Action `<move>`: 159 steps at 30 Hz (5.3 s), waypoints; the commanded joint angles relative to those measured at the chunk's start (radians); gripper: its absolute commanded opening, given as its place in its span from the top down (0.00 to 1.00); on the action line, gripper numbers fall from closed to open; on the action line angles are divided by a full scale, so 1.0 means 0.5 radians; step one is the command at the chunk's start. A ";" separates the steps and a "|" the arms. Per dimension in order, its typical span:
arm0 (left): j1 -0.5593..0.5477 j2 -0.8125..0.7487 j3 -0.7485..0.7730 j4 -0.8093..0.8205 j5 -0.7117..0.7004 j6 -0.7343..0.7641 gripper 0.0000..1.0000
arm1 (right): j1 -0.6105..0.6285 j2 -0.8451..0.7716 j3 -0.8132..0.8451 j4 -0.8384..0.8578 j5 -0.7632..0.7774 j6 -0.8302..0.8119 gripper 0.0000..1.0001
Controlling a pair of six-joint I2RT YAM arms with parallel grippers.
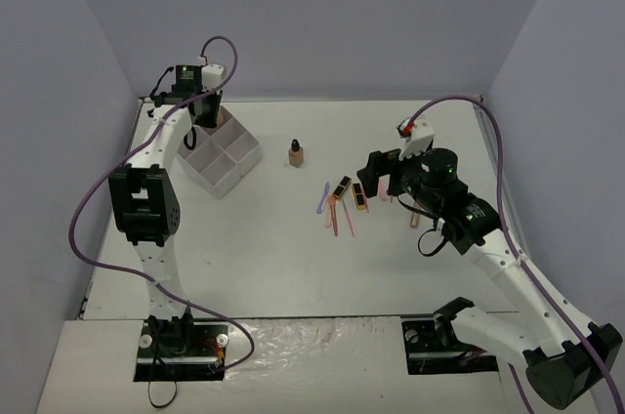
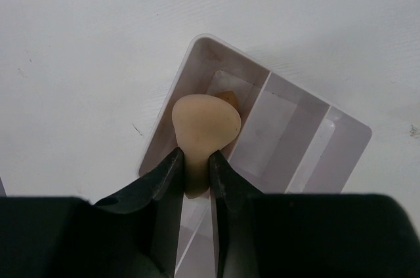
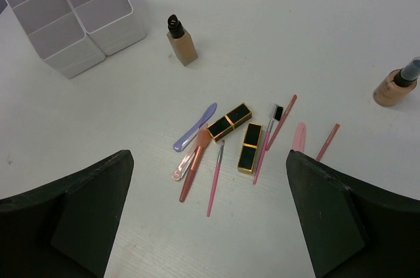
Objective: Organize the makeup
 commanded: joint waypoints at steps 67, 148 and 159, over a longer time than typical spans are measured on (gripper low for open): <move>-0.198 -1.981 -1.406 -0.157 0.004 -0.798 0.03 | 0.001 1.211 0.087 0.012 0.402 0.461 0.49; -1.002 -1.401 -0.875 0.261 0.581 -1.986 0.20 | 0.621 0.246 -0.020 0.751 -0.283 -0.135 1.00; -1.002 -1.413 -0.965 0.330 0.674 -2.047 0.32 | 0.622 0.254 -0.018 0.811 -0.284 -0.101 1.00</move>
